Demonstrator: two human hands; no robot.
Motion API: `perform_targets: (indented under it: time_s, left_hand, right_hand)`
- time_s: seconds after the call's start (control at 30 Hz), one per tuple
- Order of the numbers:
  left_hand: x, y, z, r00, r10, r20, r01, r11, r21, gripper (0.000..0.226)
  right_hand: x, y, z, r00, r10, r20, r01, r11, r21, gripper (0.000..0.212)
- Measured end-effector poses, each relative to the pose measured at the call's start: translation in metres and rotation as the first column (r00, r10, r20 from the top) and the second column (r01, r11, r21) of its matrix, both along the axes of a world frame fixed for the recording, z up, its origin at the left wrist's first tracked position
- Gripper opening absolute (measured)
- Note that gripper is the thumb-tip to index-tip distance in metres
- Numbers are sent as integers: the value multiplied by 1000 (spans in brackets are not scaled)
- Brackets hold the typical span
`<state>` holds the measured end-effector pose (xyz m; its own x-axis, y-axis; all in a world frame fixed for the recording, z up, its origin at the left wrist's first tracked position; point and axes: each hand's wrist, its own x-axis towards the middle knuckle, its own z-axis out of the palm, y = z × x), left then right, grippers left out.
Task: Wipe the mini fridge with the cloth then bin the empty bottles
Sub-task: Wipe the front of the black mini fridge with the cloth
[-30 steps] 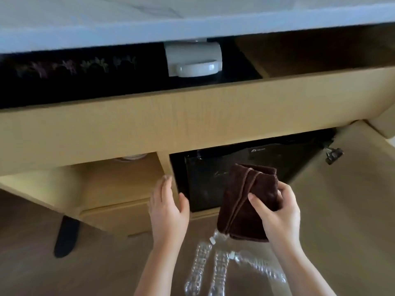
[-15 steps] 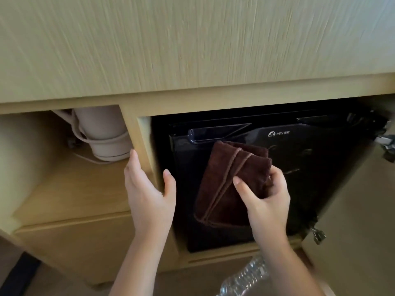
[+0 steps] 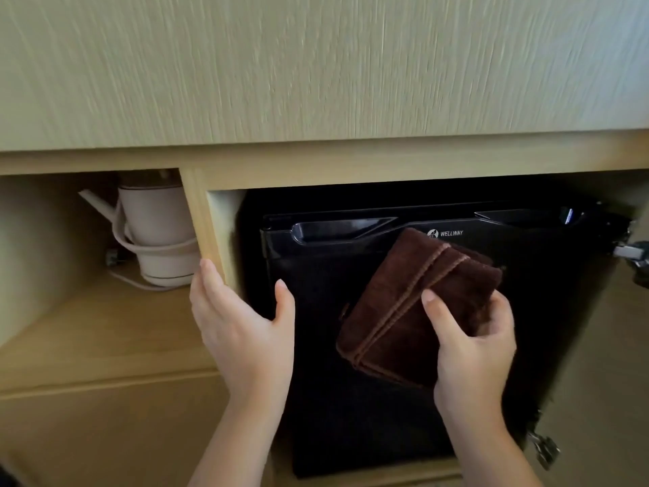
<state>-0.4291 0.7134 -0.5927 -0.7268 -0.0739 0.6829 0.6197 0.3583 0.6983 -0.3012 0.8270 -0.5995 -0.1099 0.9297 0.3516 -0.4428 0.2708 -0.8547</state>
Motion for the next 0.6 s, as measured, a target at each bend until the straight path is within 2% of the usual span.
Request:
perform_targets:
  time_s: [0.2, 0.37, 0.5, 0.6]
  left_hand:
    - [0, -3, -7, 999, -13, -40, 11, 998, -54, 85]
    - [-1, 1, -10, 997, -34, -71, 30, 998, -61, 87]
    - [-2, 2, -10, 993, -43, -107, 38, 998, -44, 84]
    - [-3, -1, -10, 992, -58, -110, 52, 997, -52, 84]
  right_hand:
    - [32, 18, -11, 953, -280, 117, 248, 941, 230, 41]
    - [39, 31, -28, 867, -447, 219, 370, 873, 319, 43]
    - [22, 29, -34, 838, -496, 228, 401, 843, 358, 46]
    - [2, 24, -37, 833, -501, 232, 415, 845, 337, 38]
